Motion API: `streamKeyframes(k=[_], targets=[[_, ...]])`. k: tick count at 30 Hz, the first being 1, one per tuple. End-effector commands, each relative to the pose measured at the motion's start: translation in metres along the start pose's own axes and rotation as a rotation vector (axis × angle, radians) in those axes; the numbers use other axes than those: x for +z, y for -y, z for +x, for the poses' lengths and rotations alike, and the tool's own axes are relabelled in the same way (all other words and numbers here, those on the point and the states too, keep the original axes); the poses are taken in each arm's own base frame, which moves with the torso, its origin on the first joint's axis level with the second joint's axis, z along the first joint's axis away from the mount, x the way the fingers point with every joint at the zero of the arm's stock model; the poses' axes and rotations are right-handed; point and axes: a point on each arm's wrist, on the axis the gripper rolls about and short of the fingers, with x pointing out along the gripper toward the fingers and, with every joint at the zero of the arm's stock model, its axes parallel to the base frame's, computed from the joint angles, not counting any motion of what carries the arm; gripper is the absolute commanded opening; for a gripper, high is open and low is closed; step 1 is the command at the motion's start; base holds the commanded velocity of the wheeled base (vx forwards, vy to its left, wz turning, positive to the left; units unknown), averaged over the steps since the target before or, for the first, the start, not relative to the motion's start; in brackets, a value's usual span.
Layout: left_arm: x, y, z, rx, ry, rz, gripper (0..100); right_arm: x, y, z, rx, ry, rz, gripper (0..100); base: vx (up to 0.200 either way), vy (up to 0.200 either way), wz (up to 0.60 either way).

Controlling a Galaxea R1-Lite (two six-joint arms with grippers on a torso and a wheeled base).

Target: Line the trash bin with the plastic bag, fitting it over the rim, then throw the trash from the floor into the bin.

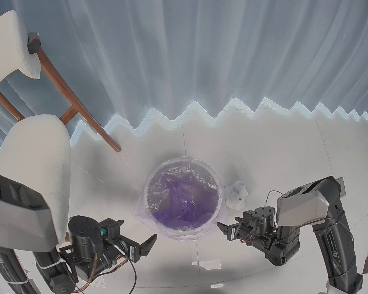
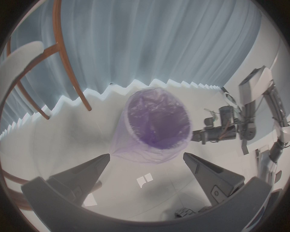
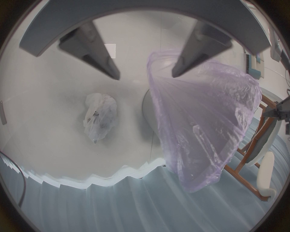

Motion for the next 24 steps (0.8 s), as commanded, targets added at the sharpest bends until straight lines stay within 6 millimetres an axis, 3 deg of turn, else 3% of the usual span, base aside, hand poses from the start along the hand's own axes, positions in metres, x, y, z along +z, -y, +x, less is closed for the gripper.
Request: streamKeyframes(k=[1, 3, 5, 9, 18, 24], targets=[[0.015, 0.011, -0.044, -0.093, 0.100, 0.000, 100, -0.003, -0.006, -0.015, 0.015, -0.014, -0.007, 100, 0.000, 0.000, 0.00], [0.015, 0.011, -0.044, -0.093, 0.100, 0.000, 100, -0.003, -0.006, -0.015, 0.015, -0.014, -0.007, 100, 0.000, 0.000, 0.00], [0.029, 0.007, -0.056, -0.088, 0.186, -0.016, 100, 0.013, -0.014, -0.029, 0.035, 0.025, -0.008, 100, 0.000, 0.000, 0.00], [0.038, 0.006, -0.067, -0.093, 0.254, -0.023, 100, 0.025, -0.016, -0.048, 0.040, 0.042, -0.010, 100, 0.000, 0.000, 0.00], [0.059, -0.009, -0.095, -0.037, 0.424, -0.009, 100, 0.060, -0.022, -0.125, 0.031, 0.114, -0.005, 100, 0.000, 0.000, 0.00], [0.063, -0.011, -0.105, -0.036, 0.460, -0.022, 100, 0.074, -0.024, -0.177, 0.040, 0.189, 0.000, 100, 0.000, 0.000, 0.00]])
